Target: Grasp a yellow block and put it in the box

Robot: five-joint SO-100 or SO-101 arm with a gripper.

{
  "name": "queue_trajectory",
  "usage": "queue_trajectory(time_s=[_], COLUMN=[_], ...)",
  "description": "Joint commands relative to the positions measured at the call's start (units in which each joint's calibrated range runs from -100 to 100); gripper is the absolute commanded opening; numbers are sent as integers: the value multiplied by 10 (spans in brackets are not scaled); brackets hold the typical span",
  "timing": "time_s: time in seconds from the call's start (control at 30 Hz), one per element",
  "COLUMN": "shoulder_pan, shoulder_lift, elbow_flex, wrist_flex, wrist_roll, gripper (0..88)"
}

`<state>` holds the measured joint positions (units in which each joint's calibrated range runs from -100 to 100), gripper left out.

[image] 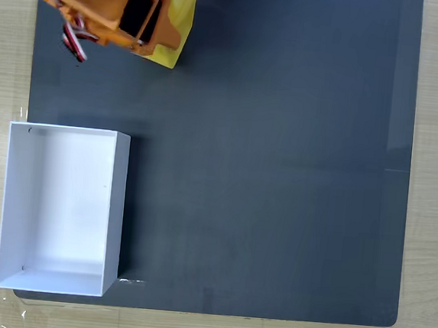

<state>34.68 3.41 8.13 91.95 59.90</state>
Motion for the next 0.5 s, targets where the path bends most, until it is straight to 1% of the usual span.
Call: queue_trajectory(time_s=[0.0,0.13,0.27,0.37,0.47], shoulder_pan=[-25,-73,-134,-177,-210], shoulder_lift=[-90,-176,-251,-301,-336], elbow_flex=[-13,-12,-12,-12,-12], wrist_flex=[23,49,35,-2,-84], wrist_roll=[-1,-1,-1,-1,3], gripper=[129,127,126,126,126])
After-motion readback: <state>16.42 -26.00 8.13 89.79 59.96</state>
